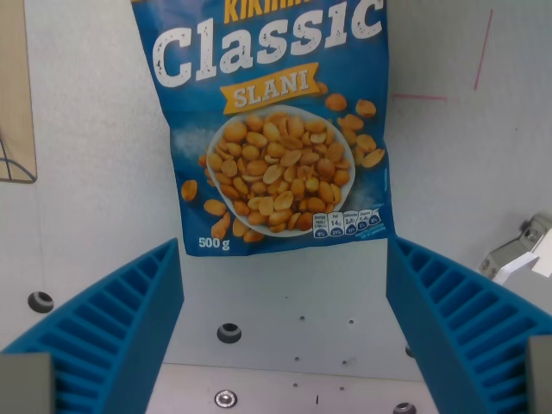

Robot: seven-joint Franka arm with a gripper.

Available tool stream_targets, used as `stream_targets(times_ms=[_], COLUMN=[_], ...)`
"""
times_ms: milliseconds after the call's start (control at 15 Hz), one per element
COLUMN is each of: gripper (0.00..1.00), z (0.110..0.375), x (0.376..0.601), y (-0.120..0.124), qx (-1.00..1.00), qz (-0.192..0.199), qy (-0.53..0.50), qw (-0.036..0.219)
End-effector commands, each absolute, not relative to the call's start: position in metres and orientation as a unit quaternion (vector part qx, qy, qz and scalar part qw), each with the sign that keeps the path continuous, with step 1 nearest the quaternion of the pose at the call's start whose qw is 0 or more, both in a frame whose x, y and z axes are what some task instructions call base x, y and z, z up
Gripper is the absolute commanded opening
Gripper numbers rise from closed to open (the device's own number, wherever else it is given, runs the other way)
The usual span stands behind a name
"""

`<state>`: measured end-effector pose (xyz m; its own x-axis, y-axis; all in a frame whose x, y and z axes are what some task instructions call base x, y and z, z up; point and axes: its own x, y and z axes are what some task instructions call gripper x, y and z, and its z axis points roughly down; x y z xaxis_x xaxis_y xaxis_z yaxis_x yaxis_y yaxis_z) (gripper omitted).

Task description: Move in base positive x

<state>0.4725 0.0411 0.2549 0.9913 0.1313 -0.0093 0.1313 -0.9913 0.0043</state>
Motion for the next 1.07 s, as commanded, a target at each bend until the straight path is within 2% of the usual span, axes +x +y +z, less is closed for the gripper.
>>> stream_targets(times_ms=[67,1067], gripper=[1.00,1.00], z=[0.256,0.255], x=[0.478,0.555], y=[0.040,0.032], qx=[0.998,0.998], qz=[-0.003,-0.003], qy=[0.066,0.066], qw=[0.002,0.002])
